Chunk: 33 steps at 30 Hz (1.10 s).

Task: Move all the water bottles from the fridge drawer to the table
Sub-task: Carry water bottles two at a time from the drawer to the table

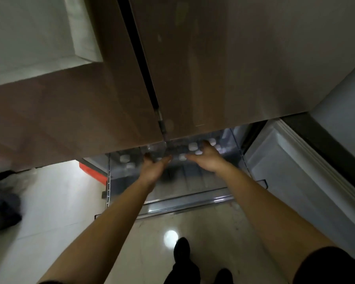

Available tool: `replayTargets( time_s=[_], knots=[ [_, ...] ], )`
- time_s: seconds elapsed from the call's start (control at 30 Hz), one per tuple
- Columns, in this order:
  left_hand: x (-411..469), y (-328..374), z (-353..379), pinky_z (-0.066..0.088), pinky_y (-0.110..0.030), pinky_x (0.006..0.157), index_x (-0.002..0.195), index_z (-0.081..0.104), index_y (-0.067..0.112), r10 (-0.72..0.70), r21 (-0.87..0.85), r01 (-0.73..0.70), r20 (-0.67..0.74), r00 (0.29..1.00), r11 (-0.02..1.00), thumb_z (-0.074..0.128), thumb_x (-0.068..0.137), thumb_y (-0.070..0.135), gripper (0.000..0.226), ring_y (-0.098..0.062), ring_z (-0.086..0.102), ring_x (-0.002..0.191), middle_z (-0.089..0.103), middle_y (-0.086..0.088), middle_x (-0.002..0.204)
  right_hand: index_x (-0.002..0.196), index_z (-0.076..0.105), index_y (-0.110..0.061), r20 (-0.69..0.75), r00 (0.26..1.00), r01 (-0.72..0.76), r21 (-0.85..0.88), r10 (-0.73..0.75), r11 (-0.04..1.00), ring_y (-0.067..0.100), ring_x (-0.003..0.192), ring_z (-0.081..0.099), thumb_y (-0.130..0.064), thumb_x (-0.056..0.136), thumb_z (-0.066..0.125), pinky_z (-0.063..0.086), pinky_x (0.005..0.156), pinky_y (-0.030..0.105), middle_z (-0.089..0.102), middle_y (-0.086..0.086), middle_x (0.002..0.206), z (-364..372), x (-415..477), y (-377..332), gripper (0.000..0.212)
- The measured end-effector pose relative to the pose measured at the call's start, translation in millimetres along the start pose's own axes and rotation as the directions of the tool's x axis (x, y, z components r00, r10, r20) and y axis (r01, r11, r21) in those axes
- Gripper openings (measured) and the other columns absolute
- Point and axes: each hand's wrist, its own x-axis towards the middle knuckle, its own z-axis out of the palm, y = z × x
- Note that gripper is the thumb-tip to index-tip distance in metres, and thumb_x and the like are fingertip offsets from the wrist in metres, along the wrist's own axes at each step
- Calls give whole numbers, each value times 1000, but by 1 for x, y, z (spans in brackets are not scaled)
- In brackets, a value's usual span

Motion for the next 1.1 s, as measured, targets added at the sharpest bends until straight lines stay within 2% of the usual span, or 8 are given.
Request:
replayTargets(
  time_s=[0.2,0.33,0.47,0.53,0.6,0.67,0.83,1.1],
  knots=[
    [24,-4,9,55,-38,82,120,54,19,-83,-185,92,57,995,978,68,89,12,35,-25,64,106,66,-10,119,105,51,-20,109,992,-100,389,62,916,26,115,57,-2,96,57,50,103,44,56,1,113,9,14,-18,20],
    [20,-3,7,51,-29,65,124,49,14,-70,-140,75,40,997,987,66,91,13,37,-20,65,89,67,-9,110,93,48,-28,143,986,-147,487,87,861,21,106,61,-2,96,58,52,100,43,61,0,104,12,14,-18,27],
    [-5,-3,3,51,-30,65,100,56,25,-41,-5,41,13,999,999,68,92,19,16,-18,58,77,62,-4,96,119,57,-19,295,943,-259,352,156,900,19,97,64,-38,89,71,57,83,32,60,7,118,8,-2,-7,37],
    [-15,-4,-4,52,-29,58,102,56,22,-36,91,36,-9,999,995,67,92,24,15,-19,59,73,63,-8,95,116,56,-18,279,940,-267,237,198,934,16,84,65,-48,90,67,53,71,26,64,7,106,6,-18,-5,41],
    [-26,-4,-11,59,-39,73,112,52,19,-34,222,46,-60,998,974,62,87,38,33,-25,64,86,64,-12,106,113,58,-14,181,967,-204,125,180,971,14,70,60,-51,92,62,48,61,26,65,6,91,6,-34,-3,43],
    [-39,-6,-18,58,-49,86,127,44,11,-4,348,45,-118,993,936,57,82,47,59,-36,64,99,62,-18,116,113,59,-12,77,990,-124,33,121,992,21,76,64,-51,92,62,53,67,34,67,8,90,3,-48,-5,44],
    [-91,15,-25,48,-45,92,135,36,-1,155,483,-47,-187,970,874,52,98,37,56,-44,57,114,58,-25,127,128,60,-14,-89,995,-62,-122,51,991,30,109,63,-59,81,70,54,89,37,65,10,124,-26,-84,-16,65],
    [-132,35,-41,49,-43,72,104,41,6,441,652,-195,-235,866,732,52,99,39,35,-42,63,90,65,-22,96,119,62,-8,-177,982,8,-308,-65,951,29,99,61,-46,88,67,42,72,29,65,13,118,-47,-112,-24,49]
  ],
)
